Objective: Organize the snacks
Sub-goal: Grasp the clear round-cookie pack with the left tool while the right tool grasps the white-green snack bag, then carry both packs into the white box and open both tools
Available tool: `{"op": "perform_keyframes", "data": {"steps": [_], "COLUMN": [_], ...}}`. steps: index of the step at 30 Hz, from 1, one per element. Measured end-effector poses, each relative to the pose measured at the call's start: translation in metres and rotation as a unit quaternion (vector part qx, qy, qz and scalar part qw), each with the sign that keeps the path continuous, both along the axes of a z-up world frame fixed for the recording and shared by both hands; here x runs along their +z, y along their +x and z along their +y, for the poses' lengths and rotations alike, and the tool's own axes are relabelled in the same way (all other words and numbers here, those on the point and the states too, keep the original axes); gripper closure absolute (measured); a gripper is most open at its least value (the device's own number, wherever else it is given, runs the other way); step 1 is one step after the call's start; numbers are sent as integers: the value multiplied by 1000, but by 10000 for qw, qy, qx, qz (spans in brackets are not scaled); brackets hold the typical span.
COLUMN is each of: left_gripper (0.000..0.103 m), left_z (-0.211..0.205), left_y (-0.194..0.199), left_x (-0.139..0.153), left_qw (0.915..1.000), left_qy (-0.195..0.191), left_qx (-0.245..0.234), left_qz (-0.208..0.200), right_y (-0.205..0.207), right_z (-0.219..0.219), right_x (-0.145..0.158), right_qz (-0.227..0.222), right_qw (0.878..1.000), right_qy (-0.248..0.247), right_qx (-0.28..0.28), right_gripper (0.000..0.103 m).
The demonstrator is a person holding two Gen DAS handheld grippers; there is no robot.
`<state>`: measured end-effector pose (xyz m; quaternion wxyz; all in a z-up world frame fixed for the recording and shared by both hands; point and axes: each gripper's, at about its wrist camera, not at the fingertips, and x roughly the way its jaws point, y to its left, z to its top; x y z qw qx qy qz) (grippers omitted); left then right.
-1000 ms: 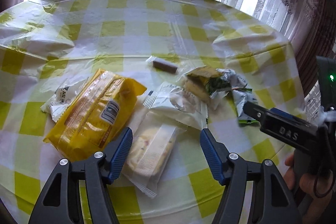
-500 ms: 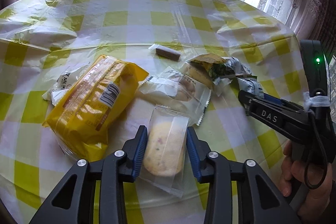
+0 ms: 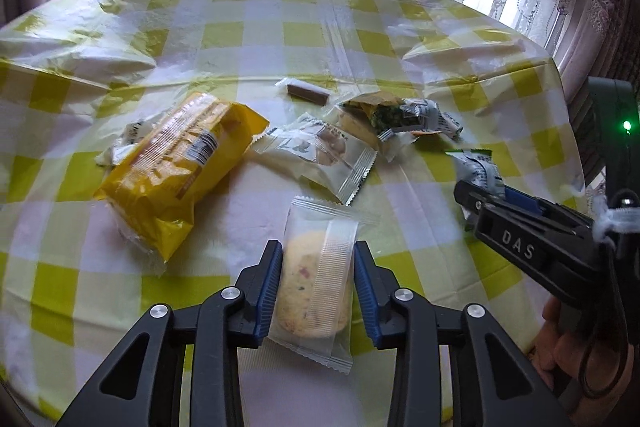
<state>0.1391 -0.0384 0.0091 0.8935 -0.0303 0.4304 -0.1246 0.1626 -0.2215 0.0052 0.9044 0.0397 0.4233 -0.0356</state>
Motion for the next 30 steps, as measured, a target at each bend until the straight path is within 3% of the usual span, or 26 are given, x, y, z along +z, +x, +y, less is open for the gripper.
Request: {"op": "perform_keyframes", "data": {"steps": [12, 30], "left_gripper": [66, 66], "left_z": [-29, -102], "left_y": [-41, -81], "left_x": [22, 38], "left_qw": [9995, 9964], "left_qy": [114, 23], "left_qx": [-19, -773], "left_qz": [-287, -337], "right_y": [-60, -130], "right_z": [-14, -83], "right_x": [19, 35], "right_qz": [-106, -60], "right_qw": [9999, 9990], "right_qy": [4, 105], "right_qx": [-13, -431], "right_gripper": [54, 54]}}
